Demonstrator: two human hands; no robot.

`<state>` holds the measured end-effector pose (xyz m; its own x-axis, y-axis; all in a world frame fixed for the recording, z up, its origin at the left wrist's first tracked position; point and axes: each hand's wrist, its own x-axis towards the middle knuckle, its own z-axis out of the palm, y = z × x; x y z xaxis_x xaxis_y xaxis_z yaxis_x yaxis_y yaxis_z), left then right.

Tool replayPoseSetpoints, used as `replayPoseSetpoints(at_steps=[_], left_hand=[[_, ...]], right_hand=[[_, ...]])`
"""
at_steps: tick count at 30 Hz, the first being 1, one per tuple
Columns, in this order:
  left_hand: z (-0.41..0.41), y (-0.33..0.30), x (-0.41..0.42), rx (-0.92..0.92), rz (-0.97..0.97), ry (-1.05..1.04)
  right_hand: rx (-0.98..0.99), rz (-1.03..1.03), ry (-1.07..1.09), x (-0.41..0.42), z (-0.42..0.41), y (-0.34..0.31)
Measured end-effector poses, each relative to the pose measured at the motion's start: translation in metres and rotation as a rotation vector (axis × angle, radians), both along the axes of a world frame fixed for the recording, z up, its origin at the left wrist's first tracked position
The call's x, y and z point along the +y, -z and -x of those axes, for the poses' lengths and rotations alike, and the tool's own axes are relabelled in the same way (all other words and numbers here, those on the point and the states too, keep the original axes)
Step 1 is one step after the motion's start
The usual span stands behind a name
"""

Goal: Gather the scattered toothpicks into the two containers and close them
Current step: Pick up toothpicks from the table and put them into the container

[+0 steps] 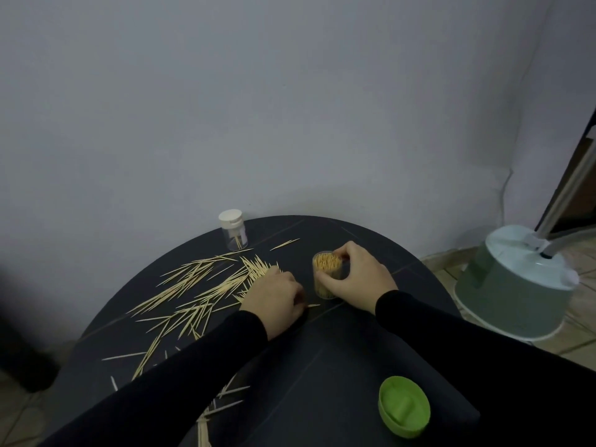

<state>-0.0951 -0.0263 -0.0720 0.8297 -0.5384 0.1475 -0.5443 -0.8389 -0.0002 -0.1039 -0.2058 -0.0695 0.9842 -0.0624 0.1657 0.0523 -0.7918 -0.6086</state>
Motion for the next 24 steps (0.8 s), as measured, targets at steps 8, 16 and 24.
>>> replayPoseSetpoints(at_steps=[8, 16, 24], left_hand=[[0.005, -0.005, 0.002, -0.046, -0.216, -0.053], [-0.015, -0.028, 0.013, 0.066, 0.744, -0.215], [-0.005, -0.025, -0.006, 0.198, 1.148, -0.119]], right_hand=[[0.012, -0.092, -0.071, 0.001, -0.002, 0.001], [0.053, -0.144, -0.217, 0.001, 0.001, 0.004], [0.032, -0.126, -0.257, 0.007, 0.002, 0.006]])
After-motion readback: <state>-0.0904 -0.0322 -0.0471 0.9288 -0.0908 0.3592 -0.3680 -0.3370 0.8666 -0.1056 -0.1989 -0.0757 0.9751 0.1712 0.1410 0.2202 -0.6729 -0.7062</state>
